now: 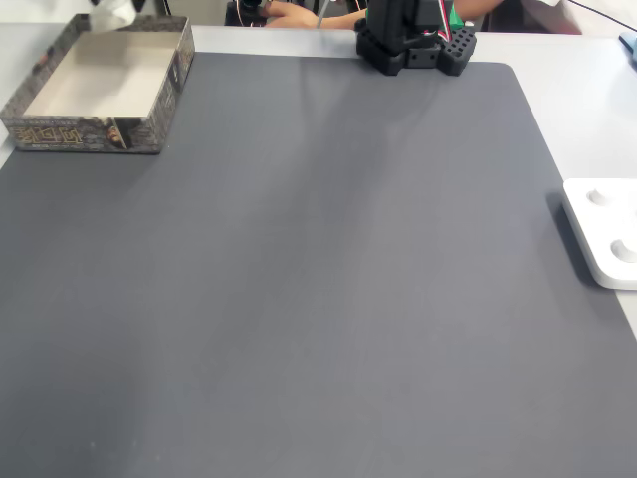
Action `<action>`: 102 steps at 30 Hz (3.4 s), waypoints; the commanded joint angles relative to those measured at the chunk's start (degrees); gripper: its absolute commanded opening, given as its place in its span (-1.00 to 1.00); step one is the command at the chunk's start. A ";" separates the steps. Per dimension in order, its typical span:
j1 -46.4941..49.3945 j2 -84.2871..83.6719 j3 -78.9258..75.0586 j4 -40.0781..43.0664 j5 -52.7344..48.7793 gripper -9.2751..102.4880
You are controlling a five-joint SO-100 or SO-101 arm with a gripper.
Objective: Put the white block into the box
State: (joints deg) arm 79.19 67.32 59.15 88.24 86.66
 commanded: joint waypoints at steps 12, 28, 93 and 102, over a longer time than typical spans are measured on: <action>-2.72 -6.77 -9.14 -3.60 4.48 -0.86; -0.53 -8.17 -1.67 -3.78 1.23 -0.86; -8.35 12.66 10.02 -5.54 -7.21 -0.39; -17.75 25.66 20.65 -2.90 -14.85 -0.47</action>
State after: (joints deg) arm 66.01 84.73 77.96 84.90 75.32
